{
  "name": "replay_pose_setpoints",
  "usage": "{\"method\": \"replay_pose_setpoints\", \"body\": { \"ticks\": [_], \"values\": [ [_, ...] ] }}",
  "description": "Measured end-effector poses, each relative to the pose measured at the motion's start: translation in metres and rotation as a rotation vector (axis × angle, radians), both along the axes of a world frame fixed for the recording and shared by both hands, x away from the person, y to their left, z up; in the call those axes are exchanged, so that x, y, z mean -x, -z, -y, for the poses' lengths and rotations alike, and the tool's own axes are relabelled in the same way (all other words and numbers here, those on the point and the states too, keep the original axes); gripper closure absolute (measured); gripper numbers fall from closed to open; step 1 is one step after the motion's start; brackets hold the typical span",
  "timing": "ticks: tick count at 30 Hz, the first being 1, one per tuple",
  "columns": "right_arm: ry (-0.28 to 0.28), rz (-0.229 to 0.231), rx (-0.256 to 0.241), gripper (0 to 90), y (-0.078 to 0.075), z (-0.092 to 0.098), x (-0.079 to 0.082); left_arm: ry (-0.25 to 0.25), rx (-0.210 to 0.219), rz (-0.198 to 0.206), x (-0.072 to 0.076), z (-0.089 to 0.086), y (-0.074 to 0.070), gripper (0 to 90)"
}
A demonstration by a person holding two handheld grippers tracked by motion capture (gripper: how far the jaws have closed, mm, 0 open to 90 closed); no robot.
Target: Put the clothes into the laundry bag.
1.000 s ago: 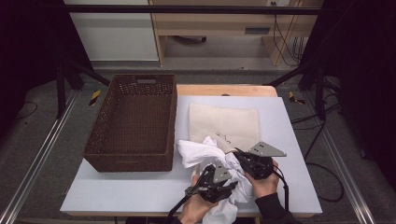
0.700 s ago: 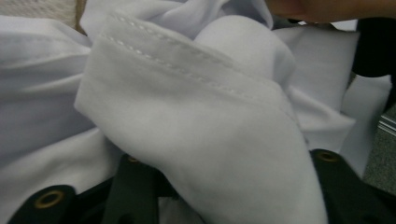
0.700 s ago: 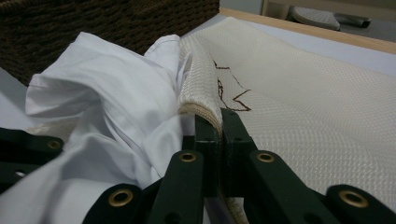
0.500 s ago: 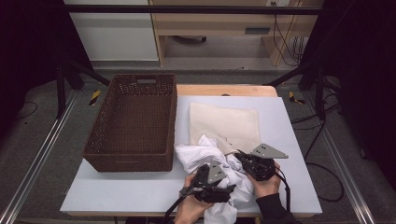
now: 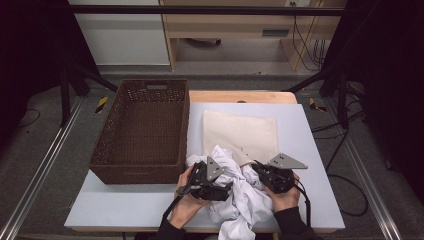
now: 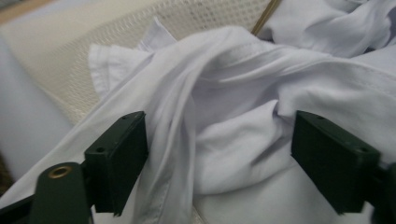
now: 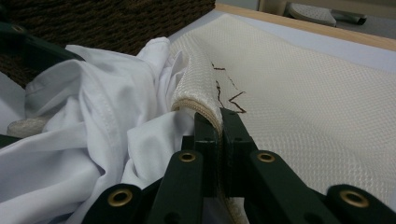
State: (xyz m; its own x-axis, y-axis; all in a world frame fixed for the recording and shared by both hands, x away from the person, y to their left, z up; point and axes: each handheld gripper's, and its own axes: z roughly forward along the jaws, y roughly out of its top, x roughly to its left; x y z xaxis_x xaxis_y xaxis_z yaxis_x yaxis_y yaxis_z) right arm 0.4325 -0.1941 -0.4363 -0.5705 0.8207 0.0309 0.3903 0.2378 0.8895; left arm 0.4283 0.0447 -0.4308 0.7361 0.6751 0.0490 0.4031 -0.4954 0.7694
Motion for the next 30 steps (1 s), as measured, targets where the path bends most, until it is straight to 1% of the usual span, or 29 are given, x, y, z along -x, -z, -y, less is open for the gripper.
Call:
{"method": "replay_pose_setpoints", "body": {
  "ticks": [1, 2, 3, 5, 7, 8, 10, 11, 12, 15, 16, 19, 21, 22, 24, 25, 26, 27, 28, 29, 30],
  "values": [
    [0.0, 0.0, 0.0, 86.8, 0.0, 0.0, 0.0, 0.0, 0.0, 0.0, 0.0, 0.0, 0.0, 28.0],
    [-0.001, 0.003, 0.003, 86.8, 0.0, 0.0, 0.0, -0.004, 0.003, 0.0, 0.0, -0.001, 0.001, 28.0],
    [-0.002, 0.003, 0.004, 86.8, 0.0, 0.0, 0.0, -0.009, 0.01, 0.01, 0.0, -0.003, 0.002, 39.8],
    [-0.002, 0.0, 0.0, 86.8, 0.0, 0.0, 0.0, -0.026, 0.033, -0.009, 0.0, -0.008, 0.0, 52.1],
    [-0.001, 0.001, 0.001, 86.8, 0.0, 0.0, 0.0, -0.027, 0.066, -0.013, 0.001, -0.015, -0.006, 68.8],
    [0.0, 0.001, 0.001, 86.8, 0.0, 0.0, 0.0, -0.024, 0.079, 0.001, 0.003, -0.018, -0.009, 76.6],
    [0.002, 0.003, 0.002, 86.9, 0.0, 0.0, 0.0, -0.013, 0.103, 0.028, 0.01, -0.022, -0.018, 84.3],
    [0.003, 0.002, -0.002, 86.9, 0.0, -0.001, -0.001, 0.002, 0.116, 0.037, 0.014, -0.023, -0.023, 86.1],
    [0.004, 0.001, -0.003, 86.9, 0.001, -0.001, -0.001, 0.031, 0.14, 0.035, 0.019, -0.023, -0.027, 86.5],
    [0.005, -0.002, -0.01, 87.0, 0.001, -0.001, -0.002, 0.084, 0.156, 0.032, 0.03, -0.015, -0.031, 86.9],
    [0.005, -0.002, -0.01, 87.0, 0.001, -0.001, -0.002, 0.102, 0.159, 0.026, 0.034, -0.011, -0.029, 86.9],
    [0.007, -0.002, -0.009, 87.0, 0.0, 0.0, -0.001, 0.157, 0.191, -0.004, 0.043, 0.004, -0.019, 86.8],
    [0.007, -0.002, -0.009, 87.0, 0.001, 0.0, -0.001, 0.173, 0.176, -0.01, 0.047, 0.016, -0.009, 86.6],
    [0.007, -0.003, -0.01, 87.0, 0.001, -0.001, -0.001, 0.182, 0.155, -0.018, 0.047, 0.023, -0.004, 86.2],
    [0.007, -0.004, -0.008, 87.0, 0.001, -0.001, -0.001, 0.187, 0.138, -0.038, 0.044, 0.037, 0.009, 85.9],
    [0.006, -0.004, -0.006, 87.0, 0.001, -0.001, -0.001, 0.184, 0.12, -0.047, 0.04, 0.043, 0.015, 85.9],
    [0.005, -0.006, -0.005, 87.0, 0.001, -0.002, -0.001, 0.175, 0.111, -0.053, 0.037, 0.048, 0.021, 85.9],
    [0.004, -0.005, -0.003, 87.0, 0.001, -0.002, -0.001, 0.163, 0.101, -0.048, 0.033, 0.052, 0.025, 86.0],
    [0.003, -0.008, -0.003, 87.0, 0.001, -0.002, -0.001, 0.15, 0.096, -0.052, 0.03, 0.055, 0.028, 86.1],
    [0.001, -0.008, -0.006, 87.0, 0.001, -0.002, 0.0, 0.138, 0.101, -0.065, 0.027, 0.056, 0.028, 86.2],
    [-0.001, -0.003, -0.01, 87.1, 0.001, -0.002, 0.0, 0.124, 0.1, -0.067, 0.025, 0.057, 0.026, 86.3]
  ]
}}
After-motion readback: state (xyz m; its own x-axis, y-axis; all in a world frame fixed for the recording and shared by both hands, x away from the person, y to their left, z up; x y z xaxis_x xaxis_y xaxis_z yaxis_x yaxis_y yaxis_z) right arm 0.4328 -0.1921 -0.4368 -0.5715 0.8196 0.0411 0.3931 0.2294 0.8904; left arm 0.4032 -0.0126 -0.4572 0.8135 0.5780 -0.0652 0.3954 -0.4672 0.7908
